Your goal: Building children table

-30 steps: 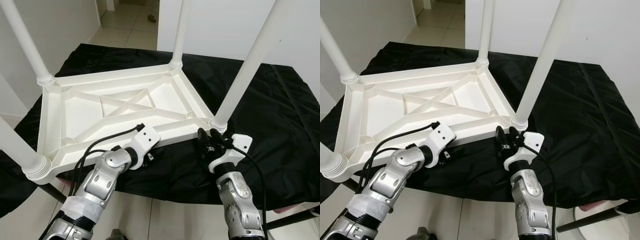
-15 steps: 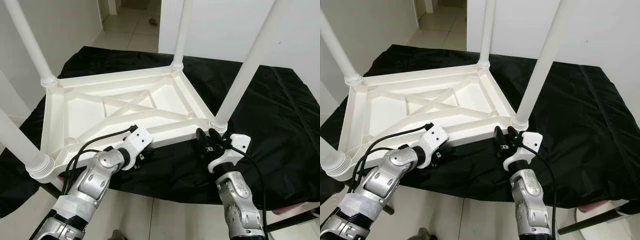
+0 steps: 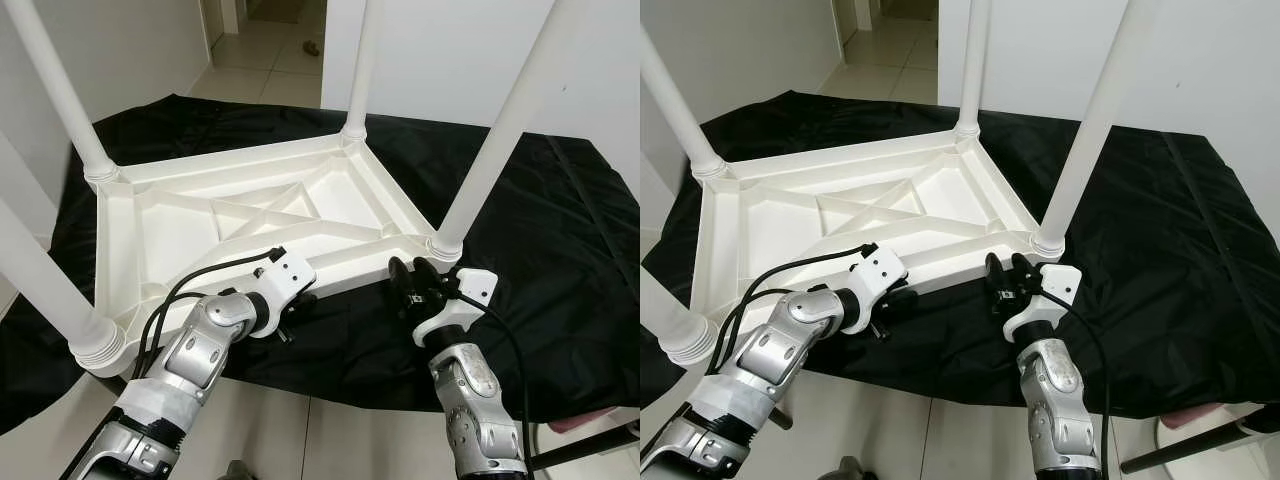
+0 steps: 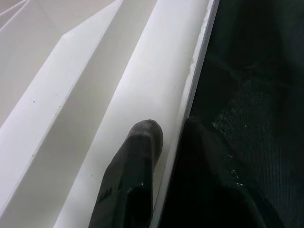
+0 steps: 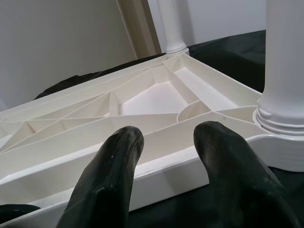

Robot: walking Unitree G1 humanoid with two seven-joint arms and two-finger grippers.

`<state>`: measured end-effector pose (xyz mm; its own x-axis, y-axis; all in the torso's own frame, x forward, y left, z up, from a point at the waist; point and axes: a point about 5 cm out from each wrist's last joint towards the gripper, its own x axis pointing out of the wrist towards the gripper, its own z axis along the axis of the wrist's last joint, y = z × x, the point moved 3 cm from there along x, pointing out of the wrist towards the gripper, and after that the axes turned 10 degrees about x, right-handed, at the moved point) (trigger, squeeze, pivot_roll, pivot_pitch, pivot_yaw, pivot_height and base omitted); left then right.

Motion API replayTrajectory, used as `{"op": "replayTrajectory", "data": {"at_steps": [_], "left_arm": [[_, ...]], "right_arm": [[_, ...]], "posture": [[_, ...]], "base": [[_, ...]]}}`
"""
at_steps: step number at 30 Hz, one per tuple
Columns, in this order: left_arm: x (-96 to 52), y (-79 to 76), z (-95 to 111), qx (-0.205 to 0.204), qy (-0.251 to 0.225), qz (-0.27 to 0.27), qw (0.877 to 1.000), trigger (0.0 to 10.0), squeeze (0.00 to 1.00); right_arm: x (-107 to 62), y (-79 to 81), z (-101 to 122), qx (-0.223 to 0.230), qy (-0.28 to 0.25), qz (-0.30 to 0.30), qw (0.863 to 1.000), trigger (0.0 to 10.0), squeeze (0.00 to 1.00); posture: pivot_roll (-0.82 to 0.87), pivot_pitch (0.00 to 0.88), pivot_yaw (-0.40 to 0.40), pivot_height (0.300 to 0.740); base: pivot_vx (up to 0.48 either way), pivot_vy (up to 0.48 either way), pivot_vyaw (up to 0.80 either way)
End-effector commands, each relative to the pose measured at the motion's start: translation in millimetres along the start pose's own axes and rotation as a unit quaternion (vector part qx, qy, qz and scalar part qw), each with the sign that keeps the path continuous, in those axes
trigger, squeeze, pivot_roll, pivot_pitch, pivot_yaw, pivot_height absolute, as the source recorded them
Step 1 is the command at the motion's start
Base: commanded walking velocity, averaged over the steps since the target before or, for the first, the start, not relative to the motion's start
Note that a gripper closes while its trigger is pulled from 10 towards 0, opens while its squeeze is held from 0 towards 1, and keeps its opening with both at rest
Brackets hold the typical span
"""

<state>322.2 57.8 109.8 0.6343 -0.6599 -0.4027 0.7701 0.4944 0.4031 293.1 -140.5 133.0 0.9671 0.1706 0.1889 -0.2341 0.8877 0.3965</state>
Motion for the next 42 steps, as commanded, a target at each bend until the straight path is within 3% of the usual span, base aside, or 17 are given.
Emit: {"op": "replayTrajectory", "data": {"at_steps": [1, 9, 15, 25, 26, 27, 28, 35, 36, 40, 41, 42], "left_arm": [[6.9, -0.9, 6.3, -0.002, -0.003, 0.014, 1.0, 0.0, 0.0], [27.8, 4.6, 28.7, -0.007, -0.018, 0.042, 0.999, 0.0, 0.0], [47.5, 19.5, 45.8, -0.031, -0.017, 0.089, 0.995, 0.0, 0.0], [59.5, 45.5, 61.7, -0.054, -0.017, 0.164, 0.985, 0.0, 0.0], [58.9, 47.1, 64.1, -0.051, -0.023, 0.166, 0.985, 4.8, 0.0], [58.9, 48.1, 65.7, -0.048, -0.027, 0.166, 0.985, 4.8, 0.0], [59.0, 48.4, 67.3, -0.051, -0.032, 0.165, 0.984, 10.0, 0.0], [57.4, 37.1, 74.4, -0.057, -0.077, 0.133, 0.986, 10.0, 0.0], [55.3, 32.2, 76.2, -0.065, -0.092, 0.12, 0.986, 10.0, 1.0], [51.2, 26.1, 79.1, -0.066, -0.115, 0.108, 0.985, 10.0, 1.0], [47.2, 22.7, 80.7, -0.053, -0.13, 0.105, 0.984, 10.0, 0.58], [47.2, 22.7, 80.7, -0.053, -0.13, 0.105, 0.984, 10.0, 0.58]], "right_arm": [[-2.5, -1.5, -5.7, 0.003, 0.006, -0.008, 1.0, 10.0, 0.0], [-0.8, 4.1, -6.7, 0.007, 0.004, -0.01, 1.0, 10.0, 0.0], [-1.6, 7.3, -8.7, 0.007, 0.005, -0.017, 1.0, 10.0, 0.0], [-3.3, 9.8, -11.8, 0.01, 0.008, -0.028, 1.0, 10.0, 0.0], [-3.3, 9.9, -11.8, 0.009, 0.008, -0.029, 1.0, 10.0, 0.0], [-3.3, 10.0, -11.9, 0.008, 0.007, -0.03, 0.999, 10.0, 0.0], [-3.5, 9.9, -11.9, 0.008, 0.007, -0.03, 0.999, 10.0, 0.0], [-2.2, 10.9, -13.8, 0.005, 0.009, -0.029, 1.0, 10.0, 0.0], [-1.0, 11.4, -13.9, 0.005, 0.009, -0.028, 1.0, 10.0, 0.0], [1.0, 12.4, -14.0, 0.004, 0.009, -0.025, 1.0, 10.0, 0.0], [2.5, 12.9, -14.3, 0.004, 0.009, -0.023, 1.0, 10.0, 0.0], [2.5, 12.9, -14.3, 0.004, 0.009, -0.023, 1.0, 10.0, 0.0]], "posture": [[0.02, 0.016, 0.021, 0.74], [0.02, 0.021, 0.028, 0.74], [0.02, 0.027, 0.036, 0.74], [0.01, 0.038, 0.043, 0.74], [0.01, 0.038, 0.043, 0.74], [0.01, 0.038, 0.043, 0.74], [0.02, 0.038, 0.042, 0.74], [0.03, 0.037, 0.038, 0.74], [0.04, 0.032, 0.031, 0.74], [0.05, 0.03, 0.023, 0.74], [0.05, 0.03, 0.02, 0.74], [0.05, 0.03, 0.02, 0.74]], "base": [[0.0, 0.0, 0.0], [0.0, 0.0, 0.0], [0.0, 0.0, 0.0], [0.0, 0.0, 0.0], [0.0, 0.0, 0.0], [0.0, 0.0, 0.0], [0.0, 0.0, 0.0], [0.0, 0.0, 0.0], [0.0, 0.0, 0.0], [0.0, 0.0, 0.0], [0.0, 0.0, 0.0], [0.0, 0.0, 0.0]]}}
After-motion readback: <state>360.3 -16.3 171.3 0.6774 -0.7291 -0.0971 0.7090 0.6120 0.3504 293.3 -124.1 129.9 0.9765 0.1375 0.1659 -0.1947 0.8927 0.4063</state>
